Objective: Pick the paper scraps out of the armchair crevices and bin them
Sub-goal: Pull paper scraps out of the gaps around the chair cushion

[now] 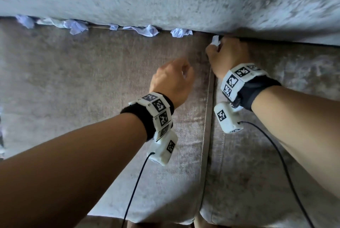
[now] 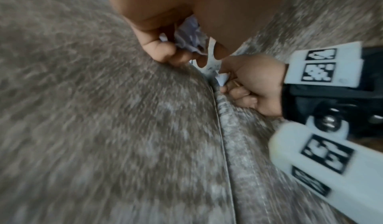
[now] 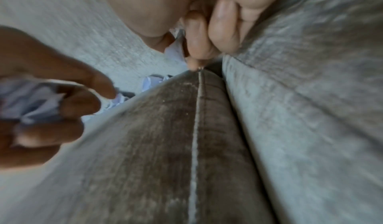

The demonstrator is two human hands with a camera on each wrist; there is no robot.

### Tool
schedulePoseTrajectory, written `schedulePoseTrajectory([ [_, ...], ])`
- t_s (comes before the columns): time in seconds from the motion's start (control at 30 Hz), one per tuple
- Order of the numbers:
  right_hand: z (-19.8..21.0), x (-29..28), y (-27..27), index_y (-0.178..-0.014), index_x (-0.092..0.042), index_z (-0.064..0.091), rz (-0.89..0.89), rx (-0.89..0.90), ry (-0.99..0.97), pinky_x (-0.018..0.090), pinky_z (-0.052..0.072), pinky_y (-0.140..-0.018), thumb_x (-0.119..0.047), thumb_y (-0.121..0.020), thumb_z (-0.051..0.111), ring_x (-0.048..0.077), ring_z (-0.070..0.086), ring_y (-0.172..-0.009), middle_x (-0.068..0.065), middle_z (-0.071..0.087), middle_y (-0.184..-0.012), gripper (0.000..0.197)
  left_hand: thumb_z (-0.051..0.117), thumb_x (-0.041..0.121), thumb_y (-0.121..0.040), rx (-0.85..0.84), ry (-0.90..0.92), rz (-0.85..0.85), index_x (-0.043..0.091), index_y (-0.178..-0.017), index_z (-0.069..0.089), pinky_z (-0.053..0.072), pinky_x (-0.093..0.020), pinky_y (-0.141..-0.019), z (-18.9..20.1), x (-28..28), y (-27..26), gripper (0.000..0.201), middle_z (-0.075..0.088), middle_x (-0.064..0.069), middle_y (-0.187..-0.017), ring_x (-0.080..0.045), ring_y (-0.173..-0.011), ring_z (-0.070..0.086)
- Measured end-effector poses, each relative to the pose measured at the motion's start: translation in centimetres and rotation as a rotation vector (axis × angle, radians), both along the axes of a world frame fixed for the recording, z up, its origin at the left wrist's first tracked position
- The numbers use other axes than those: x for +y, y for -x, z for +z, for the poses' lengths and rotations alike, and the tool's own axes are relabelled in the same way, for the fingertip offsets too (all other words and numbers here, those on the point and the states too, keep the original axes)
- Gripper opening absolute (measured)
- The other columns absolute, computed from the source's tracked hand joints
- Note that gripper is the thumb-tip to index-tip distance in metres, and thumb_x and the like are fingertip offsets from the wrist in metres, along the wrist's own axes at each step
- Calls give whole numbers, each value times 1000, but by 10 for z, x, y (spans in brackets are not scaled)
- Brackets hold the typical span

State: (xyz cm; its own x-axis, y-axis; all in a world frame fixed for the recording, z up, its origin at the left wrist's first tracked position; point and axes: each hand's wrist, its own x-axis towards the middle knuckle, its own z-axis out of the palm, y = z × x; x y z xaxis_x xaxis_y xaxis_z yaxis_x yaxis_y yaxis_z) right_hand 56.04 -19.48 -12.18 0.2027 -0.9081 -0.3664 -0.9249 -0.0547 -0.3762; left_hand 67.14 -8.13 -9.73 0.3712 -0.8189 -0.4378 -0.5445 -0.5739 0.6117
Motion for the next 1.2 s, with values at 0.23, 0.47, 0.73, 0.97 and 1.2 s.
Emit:
schedulePoseTrajectory([
  [0.23,9,10,15,-95,-10,60,-45,-128,-46,32,41,-68,-31,-85,57,36,60,-92,11,68,-94,24,45,47,-96,-204,-140,-5,28,-132,42,38,-37,-76,-1,-42,-17,40,68,-9,-108,-37,-98,62],
  [0.47,21,12,33,-108,-15,60,-87,-204,-96,30,48,-75,-21,-82,58,25,62,-93,2,68,-96,26,48,47,-96,-286,-229,-39,25,-136,39,33,-37,-74,-19,-58,-25,47,66,-14,-116,-41,-105,60],
  [0.73,21,12,38,-106,-19,60,-133,-195,-163,33,50,-79,-21,-83,58,26,62,-91,-3,68,-95,23,53,60,-88,-318,-227,67,28,-117,54,37,-37,-73,-24,-69,-26,43,67,-9,-109,-39,-101,61],
  [0.97,22,13,26,-83,-18,65,-83,-211,-165,24,43,-63,-17,-80,57,23,61,-73,-2,63,-73,8,46,53,-92,-245,-144,95,23,-91,57,39,-34,-70,-19,-60,-16,33,66,-8,-96,-40,-90,58],
  [1.2,22,23,9,-75,-20,64,-83,-262,-203,39,56,-68,-19,-81,48,27,66,-72,-1,65,-69,17,56,48,-84,-101,-30,136,23,-60,41,29,-29,-62,-5,-18,-22,39,43,6,-70,-23,-68,45],
])
